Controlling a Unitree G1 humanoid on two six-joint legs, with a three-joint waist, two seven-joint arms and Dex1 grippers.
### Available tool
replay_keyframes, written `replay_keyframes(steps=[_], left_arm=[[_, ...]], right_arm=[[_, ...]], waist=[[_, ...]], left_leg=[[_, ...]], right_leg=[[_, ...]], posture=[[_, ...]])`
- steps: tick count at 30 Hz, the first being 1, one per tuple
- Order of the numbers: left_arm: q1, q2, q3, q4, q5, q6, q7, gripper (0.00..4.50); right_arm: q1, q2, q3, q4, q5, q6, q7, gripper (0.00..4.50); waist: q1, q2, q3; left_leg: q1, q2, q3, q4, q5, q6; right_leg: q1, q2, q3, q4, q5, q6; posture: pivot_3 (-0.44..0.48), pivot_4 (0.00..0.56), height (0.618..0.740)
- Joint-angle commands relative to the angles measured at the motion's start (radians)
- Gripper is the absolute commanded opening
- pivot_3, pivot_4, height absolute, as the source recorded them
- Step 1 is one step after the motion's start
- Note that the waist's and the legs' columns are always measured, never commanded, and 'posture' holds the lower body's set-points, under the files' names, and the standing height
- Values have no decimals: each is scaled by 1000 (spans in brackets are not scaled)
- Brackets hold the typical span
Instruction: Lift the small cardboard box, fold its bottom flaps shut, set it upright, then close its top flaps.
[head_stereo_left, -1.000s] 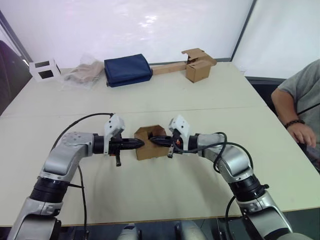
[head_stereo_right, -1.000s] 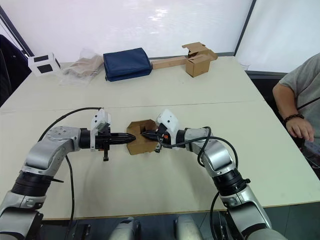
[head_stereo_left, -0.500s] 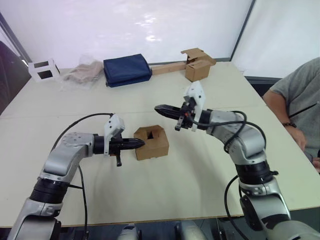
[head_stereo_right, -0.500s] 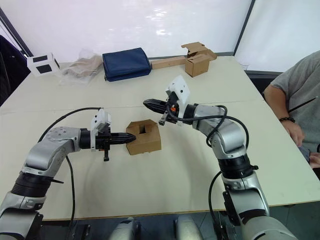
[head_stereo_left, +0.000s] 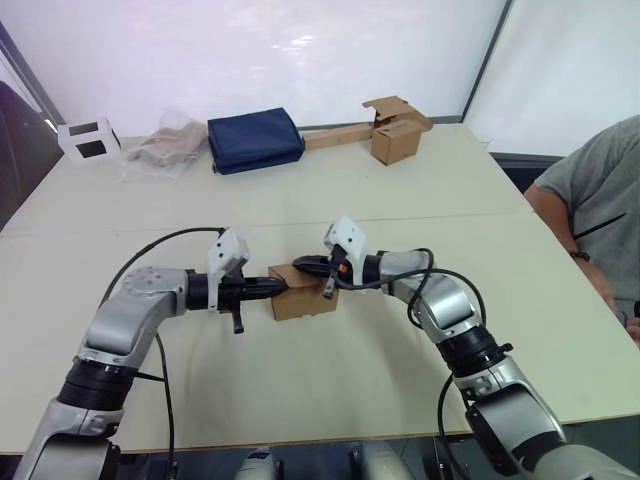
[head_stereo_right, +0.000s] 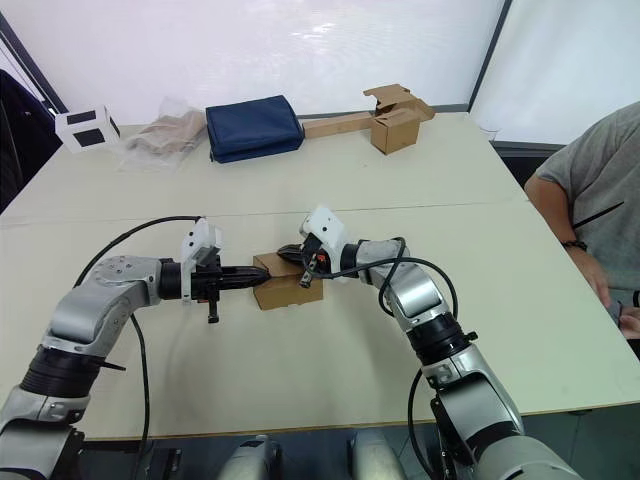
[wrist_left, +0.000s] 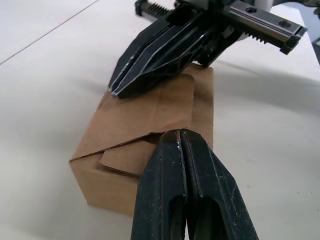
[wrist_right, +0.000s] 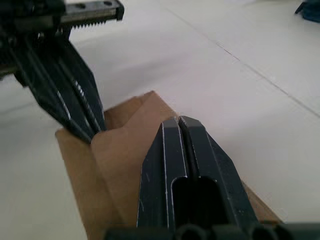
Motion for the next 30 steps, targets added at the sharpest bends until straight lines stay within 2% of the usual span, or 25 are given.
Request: replay_keyframes(steps=[1,4,8,14,21,30], left_arm=[[15,37,44,-35,-37,10,-20,69],[12,74,72,-30,-66,27,-42,69],[-85,66,117,38,-107,59,-28,69],[-193,-34,39,158,-37,-4,7,69],[-228,-112,-23,284,26,-84,-15,69],[-236,-124,-37,309,53,-111,-45,69]], right_arm=[[21,-4,18,-25,-31,-18,1,0],[29,-7,22,-31,-50,-22,0,0],[42,-9,7,-78,-38,9,3,0],[73,-20,-12,-191,8,80,25,0],[104,-46,-38,-335,64,203,16,0],[130,-75,-42,-420,120,348,-15,0]], waist=[[0,0,0],[0,0,0],[3,0,0],[1,0,0],[1,0,0],[1,0,0]], left_leg=[[0,0,0,0,0,0],[0,0,0,0,0,0],[0,0,0,0,0,0],[0,0,0,0,0,0],[0,0,-1,0,0,0],[0,0,0,1,0,0]], right_leg=[[0,0,0,0,0,0],[0,0,0,0,0,0],[0,0,0,0,0,0],[1,0,-1,0,0,0],[0,0,0,0,0,0],[0,0,0,0,0,0]], posture=[[0,150,740],[0,150,740],[0,150,740],[0,150,740],[0,150,740],[0,150,740]])
